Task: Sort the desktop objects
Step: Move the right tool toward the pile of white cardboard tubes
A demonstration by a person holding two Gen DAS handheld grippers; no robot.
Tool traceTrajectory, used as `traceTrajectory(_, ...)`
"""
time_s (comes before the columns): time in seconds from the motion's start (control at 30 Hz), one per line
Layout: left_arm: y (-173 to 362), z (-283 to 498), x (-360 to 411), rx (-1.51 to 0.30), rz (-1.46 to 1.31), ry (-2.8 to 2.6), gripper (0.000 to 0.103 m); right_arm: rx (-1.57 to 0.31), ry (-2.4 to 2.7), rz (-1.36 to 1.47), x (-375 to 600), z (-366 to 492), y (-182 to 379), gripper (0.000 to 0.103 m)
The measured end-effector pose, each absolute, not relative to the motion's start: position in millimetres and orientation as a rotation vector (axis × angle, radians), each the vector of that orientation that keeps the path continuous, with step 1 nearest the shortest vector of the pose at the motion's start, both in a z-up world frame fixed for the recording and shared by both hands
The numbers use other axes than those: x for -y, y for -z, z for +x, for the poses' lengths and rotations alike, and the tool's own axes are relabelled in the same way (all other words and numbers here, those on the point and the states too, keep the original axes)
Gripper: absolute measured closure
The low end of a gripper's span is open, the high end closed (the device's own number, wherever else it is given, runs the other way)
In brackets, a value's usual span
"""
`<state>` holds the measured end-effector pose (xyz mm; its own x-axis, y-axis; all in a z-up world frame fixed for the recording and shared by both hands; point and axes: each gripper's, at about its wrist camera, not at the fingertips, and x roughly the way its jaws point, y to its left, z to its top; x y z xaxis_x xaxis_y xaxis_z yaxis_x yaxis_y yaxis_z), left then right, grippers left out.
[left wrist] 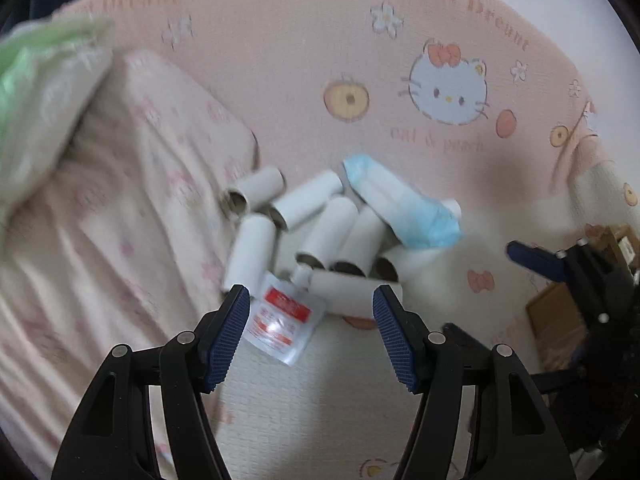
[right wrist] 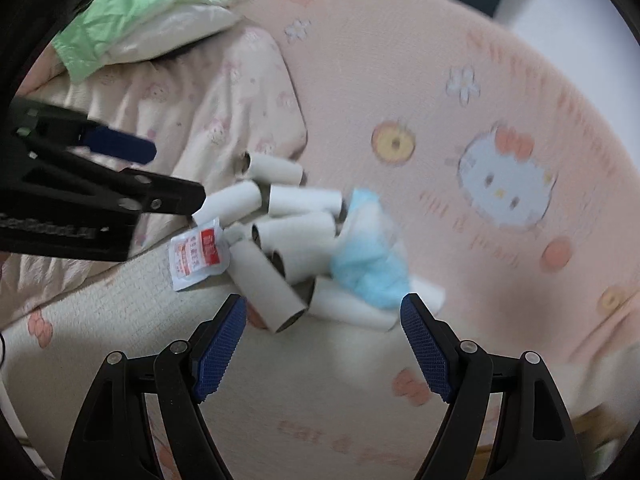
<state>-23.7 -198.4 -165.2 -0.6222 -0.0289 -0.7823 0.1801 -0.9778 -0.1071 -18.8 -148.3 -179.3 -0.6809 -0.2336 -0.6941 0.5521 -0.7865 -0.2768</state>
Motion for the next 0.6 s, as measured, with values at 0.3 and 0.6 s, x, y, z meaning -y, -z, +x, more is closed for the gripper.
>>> traceTrajectory(0.3,207.7,-41.3,196.5,-0.381,1.418,2.878,0.06,-0.587,2.396,1.034,148.5,-26.4,237.5,0.025)
traceTrajectory(0.6,253.4,-80.8,220.5,-0.759,1.575,2.718,0.061,-0.648,2.378,1.053,151.2,-34.0,261.9,0.025)
